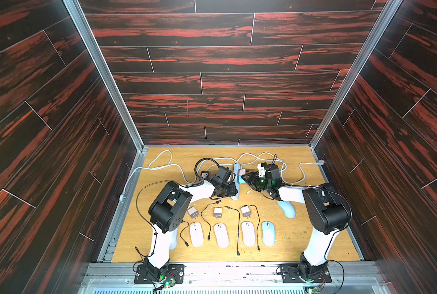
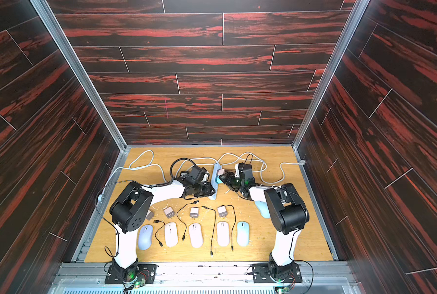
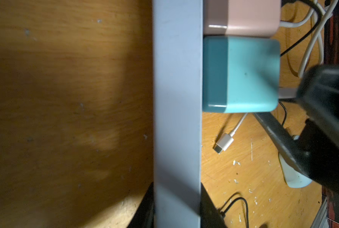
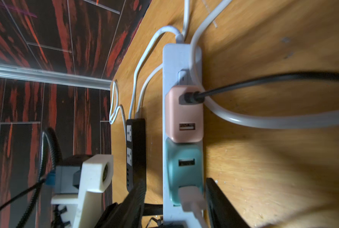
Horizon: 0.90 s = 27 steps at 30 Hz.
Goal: Unplug the wireless mouse
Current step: Remove the plug from the socket.
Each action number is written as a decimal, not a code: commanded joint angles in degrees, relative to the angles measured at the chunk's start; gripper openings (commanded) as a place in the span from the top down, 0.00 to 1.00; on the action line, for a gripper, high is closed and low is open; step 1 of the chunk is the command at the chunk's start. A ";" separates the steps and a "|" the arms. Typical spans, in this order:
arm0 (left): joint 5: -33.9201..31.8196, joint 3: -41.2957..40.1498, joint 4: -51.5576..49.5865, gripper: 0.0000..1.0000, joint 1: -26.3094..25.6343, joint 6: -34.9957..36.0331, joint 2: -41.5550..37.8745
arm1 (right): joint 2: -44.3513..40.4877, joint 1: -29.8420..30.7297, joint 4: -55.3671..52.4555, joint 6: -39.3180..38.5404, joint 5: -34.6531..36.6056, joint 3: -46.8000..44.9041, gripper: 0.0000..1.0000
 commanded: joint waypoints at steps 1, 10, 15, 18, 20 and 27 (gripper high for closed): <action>-0.22 -1.31 -1.66 0.85 0.15 -0.65 -0.85 | 1.84 -0.19 0.75 0.90 -3.66 1.35 0.53; -0.04 -1.37 -1.66 0.85 0.19 -0.51 -0.88 | 3.30 -0.12 0.98 1.36 -5.39 2.14 0.55; -0.04 -1.83 -1.57 0.86 0.15 -0.52 -1.15 | 4.22 -0.16 0.66 0.83 -4.61 2.92 0.55; 0.13 -1.86 -1.58 0.88 0.19 -0.60 -1.06 | 4.94 -0.19 0.63 0.39 -3.86 3.63 0.56; 0.13 -1.89 -1.58 0.89 0.20 -0.54 -1.06 | 5.28 -0.19 0.63 0.17 -3.46 3.94 0.57; -1.10 -2.45 -1.86 0.95 0.46 -0.86 -1.85 | 4.76 -0.17 0.98 0.22 -3.26 3.42 0.68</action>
